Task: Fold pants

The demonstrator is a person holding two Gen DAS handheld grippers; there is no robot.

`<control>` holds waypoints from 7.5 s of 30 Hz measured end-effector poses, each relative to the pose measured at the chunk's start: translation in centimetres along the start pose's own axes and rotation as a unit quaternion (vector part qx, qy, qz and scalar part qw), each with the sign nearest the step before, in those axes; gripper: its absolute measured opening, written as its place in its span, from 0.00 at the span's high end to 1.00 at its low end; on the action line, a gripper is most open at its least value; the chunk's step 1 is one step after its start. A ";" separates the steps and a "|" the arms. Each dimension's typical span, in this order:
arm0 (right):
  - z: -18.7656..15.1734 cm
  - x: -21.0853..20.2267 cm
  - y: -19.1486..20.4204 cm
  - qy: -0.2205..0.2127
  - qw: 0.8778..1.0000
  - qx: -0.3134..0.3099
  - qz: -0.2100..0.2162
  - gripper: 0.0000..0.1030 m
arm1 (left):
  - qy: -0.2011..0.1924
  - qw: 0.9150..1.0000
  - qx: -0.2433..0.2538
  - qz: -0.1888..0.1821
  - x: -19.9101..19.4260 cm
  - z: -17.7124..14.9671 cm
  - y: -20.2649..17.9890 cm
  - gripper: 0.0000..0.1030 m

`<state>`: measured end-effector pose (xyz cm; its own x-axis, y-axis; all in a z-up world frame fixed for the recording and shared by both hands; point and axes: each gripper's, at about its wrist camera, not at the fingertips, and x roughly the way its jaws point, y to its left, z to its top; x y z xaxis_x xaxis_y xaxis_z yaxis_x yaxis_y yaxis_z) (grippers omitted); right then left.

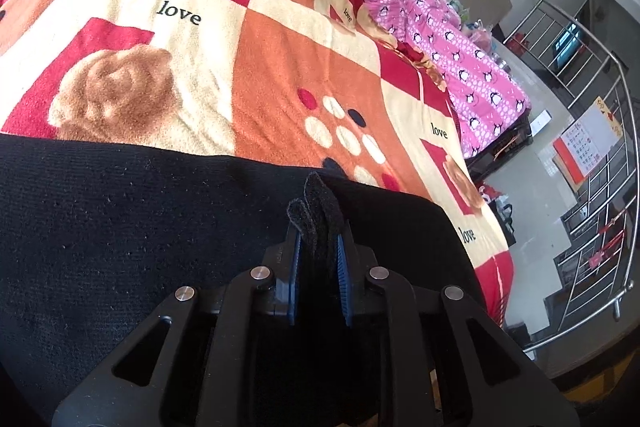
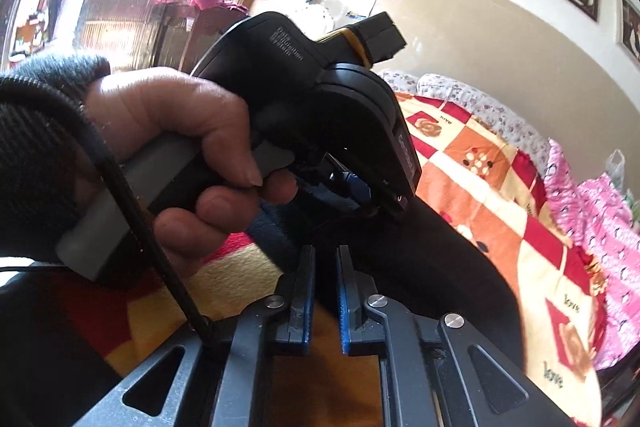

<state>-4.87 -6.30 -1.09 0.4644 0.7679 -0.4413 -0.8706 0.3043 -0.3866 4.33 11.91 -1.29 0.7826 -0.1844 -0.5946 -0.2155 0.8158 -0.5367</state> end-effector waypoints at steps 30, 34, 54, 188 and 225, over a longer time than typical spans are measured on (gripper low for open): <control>-5.6 -1.9 -20.0 0.036 0.981 0.168 0.088 0.54 | -0.042 0.991 0.121 0.044 0.1 -4.2 -6.2 0.59; -5.3 -0.5 -20.3 0.038 0.982 0.119 0.141 0.54 | -0.054 0.993 0.103 0.027 -1.4 -5.6 -5.2 0.59; -5.4 6.0 -20.2 0.115 0.941 0.035 0.315 0.52 | -0.064 0.995 0.076 0.000 -1.4 -5.5 -4.3 0.59; -3.1 5.9 -13.8 0.076 0.977 0.198 0.003 0.29 | -0.261 0.905 -0.336 0.026 -14.9 -6.9 12.3 0.16; -3.3 5.9 -14.1 0.071 0.975 0.212 0.001 0.27 | -0.276 0.906 -0.013 0.319 -13.0 -5.1 2.9 0.87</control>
<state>10.69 -7.92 -0.86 0.4549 0.6919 -0.5606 -0.8464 0.5317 -0.0306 -9.49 13.84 1.84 0.6648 0.6295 -0.4022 -0.7359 0.6445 -0.2076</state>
